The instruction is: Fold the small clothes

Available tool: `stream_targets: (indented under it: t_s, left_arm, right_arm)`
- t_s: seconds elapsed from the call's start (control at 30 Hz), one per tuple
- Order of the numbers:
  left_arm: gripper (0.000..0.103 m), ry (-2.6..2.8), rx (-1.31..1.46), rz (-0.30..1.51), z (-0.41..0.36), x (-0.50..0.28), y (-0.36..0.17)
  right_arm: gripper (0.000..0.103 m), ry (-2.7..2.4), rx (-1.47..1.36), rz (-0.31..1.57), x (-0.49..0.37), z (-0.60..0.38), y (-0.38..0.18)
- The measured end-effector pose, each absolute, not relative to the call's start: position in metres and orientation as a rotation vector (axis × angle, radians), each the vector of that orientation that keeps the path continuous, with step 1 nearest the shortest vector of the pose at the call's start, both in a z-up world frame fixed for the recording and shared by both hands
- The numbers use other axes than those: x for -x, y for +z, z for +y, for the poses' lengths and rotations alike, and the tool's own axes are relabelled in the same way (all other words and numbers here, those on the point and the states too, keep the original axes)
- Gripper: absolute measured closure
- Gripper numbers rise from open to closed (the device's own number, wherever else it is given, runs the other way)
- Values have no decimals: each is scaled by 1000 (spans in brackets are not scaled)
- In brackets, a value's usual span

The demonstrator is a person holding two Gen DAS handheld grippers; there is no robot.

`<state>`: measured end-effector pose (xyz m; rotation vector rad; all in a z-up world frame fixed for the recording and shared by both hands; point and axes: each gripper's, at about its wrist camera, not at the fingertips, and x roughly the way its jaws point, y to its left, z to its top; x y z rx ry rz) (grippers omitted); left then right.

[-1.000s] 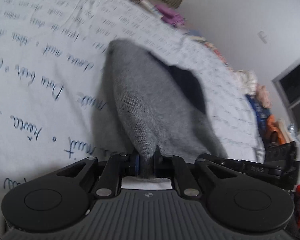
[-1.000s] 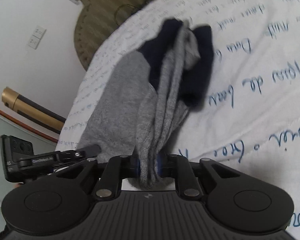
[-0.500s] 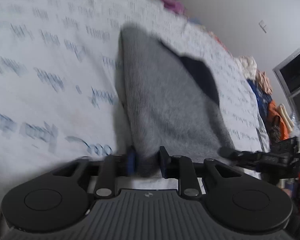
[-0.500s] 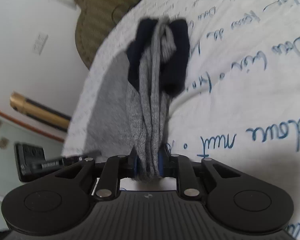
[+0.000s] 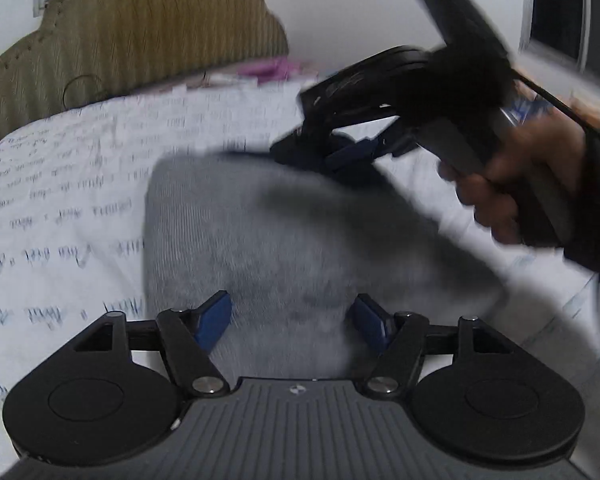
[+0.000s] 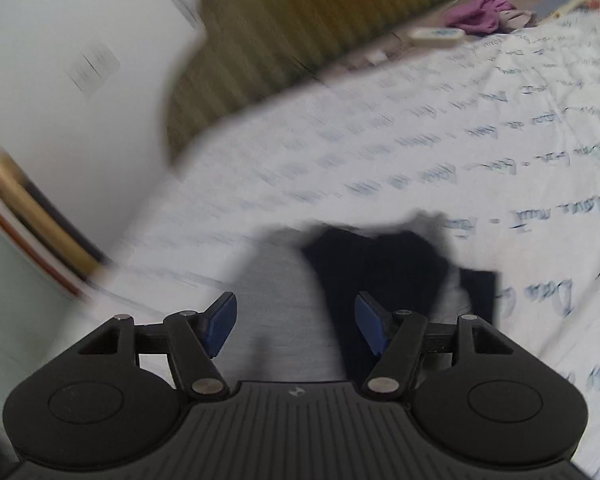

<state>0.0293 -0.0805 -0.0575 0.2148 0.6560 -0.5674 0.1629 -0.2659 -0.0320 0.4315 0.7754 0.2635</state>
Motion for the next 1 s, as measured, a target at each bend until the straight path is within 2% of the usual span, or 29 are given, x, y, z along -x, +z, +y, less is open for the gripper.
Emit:
stream_targets:
  t_s: [0.07, 0.17, 0.23, 0.33, 0.47, 0.57, 0.73, 0.8, 0.93, 1.0]
  left_arm:
    - [29, -569, -232, 636, -82, -25, -67]
    - [27, -564, -216, 653, -85, -27, -68]
    - [26, -561, -218, 657, -85, -28, -67]
    - [26, -556, -214, 662, -84, -27, -65]
    - [26, -548, -211, 662, -87, -26, -63]
    - [26, -544, -211, 665, -89, -27, -63]
    - [25, -547, -218, 649, -89, -27, -66]
    - [25, -549, -219, 644, -88, -27, -67]
    - [24, -552, -221, 637, -86, -26, -66]
    - [26, -546, -209, 626, -78, -21, -60]
  right_arm:
    - [40, 242, -398, 766, -168, -274, -57]
    - [40, 252, -578, 720, -169, -300, -72]
    - [40, 252, -569, 723, -170, -301, -72]
    - [39, 229, -502, 729, -163, -292, -57]
    - [36, 240, -506, 633, -123, -283, -17]
    - [22, 359, -491, 611, -94, -265, -8]
    - [23, 304, -278, 742, -91, -238, -58]
    - [23, 327, -226, 658, -83, -240, -71]
    - [23, 334, -251, 659, -88, -244, -71]
    - [23, 340, -338, 664, -88, -253, -68]
